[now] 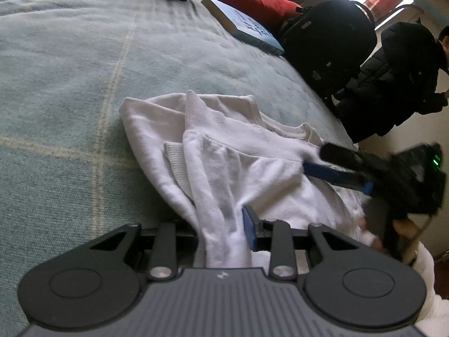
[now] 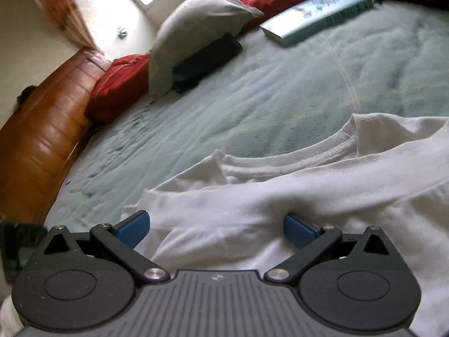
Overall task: Fold clothes
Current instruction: 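Lift the gripped side edge up with the left gripper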
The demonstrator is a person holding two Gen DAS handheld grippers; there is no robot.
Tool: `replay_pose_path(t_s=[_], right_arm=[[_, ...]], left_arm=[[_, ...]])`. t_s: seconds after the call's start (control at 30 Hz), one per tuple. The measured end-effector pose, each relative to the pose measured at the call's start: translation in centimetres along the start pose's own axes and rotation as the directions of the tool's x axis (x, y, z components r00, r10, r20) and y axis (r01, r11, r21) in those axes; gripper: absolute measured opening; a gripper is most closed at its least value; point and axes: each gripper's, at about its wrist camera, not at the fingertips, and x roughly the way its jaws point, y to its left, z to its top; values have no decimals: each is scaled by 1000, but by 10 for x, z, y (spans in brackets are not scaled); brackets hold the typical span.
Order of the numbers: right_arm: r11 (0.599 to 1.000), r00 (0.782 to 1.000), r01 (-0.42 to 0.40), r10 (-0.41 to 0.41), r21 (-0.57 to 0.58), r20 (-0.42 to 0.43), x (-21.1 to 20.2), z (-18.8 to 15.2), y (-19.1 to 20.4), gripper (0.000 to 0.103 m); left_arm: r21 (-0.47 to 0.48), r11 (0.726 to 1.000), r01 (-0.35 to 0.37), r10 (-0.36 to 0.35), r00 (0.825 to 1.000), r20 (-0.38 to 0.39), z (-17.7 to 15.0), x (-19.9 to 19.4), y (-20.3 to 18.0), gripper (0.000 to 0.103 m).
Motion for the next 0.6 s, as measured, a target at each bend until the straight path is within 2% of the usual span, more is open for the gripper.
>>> replay_pose_path(t_s=[0.1,0.23,0.37,0.47,0.6], right_arm=[[1000,1000,10,-10,-11,5,1,3,4,103],[1000,1000,21,-21,-11,9,-20,-6,15,103],[1000,1000,-6,6,11,-12,-41,-27,27,103],[998,998,1,2,60,-57,-48,-48,25,103],[997,997,25,-20,67,-80,-54,-68,24,103]], left_arm=[[14,1000,-10,10,1000,3,-1,0,-3,32],[15,1000,-20,20,1000,3,-1,0,-4,32],[17,999,-37,37,999,4,-1,1,-8,32],[22,998,-54,54,999,6,-1,2,-10,32],[29,997,-76,76,997,6,0,3,-14,32]])
